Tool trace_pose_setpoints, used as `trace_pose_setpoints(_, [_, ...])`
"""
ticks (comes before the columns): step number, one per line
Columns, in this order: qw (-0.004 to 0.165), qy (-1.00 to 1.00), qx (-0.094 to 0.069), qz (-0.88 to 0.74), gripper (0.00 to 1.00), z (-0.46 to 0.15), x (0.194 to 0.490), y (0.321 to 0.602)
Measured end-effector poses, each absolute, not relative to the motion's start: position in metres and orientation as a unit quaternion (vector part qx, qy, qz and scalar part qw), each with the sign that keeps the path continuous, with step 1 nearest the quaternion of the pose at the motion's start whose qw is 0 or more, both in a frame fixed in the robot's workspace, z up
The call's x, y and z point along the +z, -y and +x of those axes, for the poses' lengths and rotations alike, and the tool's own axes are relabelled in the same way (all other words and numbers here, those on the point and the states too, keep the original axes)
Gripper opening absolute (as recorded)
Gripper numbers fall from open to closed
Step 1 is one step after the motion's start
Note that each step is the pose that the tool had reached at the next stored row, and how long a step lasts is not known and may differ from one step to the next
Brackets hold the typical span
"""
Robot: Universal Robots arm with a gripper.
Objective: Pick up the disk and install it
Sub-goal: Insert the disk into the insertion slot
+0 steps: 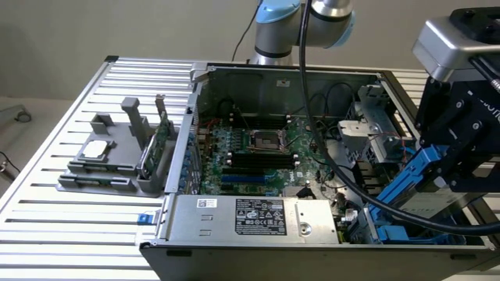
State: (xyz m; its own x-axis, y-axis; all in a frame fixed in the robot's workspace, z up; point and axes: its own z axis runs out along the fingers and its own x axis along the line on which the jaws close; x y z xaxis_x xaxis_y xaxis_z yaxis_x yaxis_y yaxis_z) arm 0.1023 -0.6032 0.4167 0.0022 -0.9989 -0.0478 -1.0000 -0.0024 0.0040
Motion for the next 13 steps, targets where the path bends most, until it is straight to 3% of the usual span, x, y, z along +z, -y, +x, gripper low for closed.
trace_pose_setpoints(4, [0.015, -0.706, 0.018, -0.708, 0.33, 0.1018, 0.4160, 0.6032])
trace_pose_setpoints(7, [0.015, -0.706, 0.018, -0.708, 0.46, 0.1018, 0.4157, 0.6032])
trace_pose_setpoints(9, [0.015, -0.706, 0.018, -0.708, 0.46, 0.1018, 0.4155, 0.6032])
trace_pose_setpoints(10, [0.015, -0.706, 0.018, -0.708, 0.53, 0.1018, 0.4155, 0.6032])
trace_pose_setpoints(13, [0.015, -0.706, 0.018, -0.708, 0.53, 0.1018, 0.4153, 0.6032])
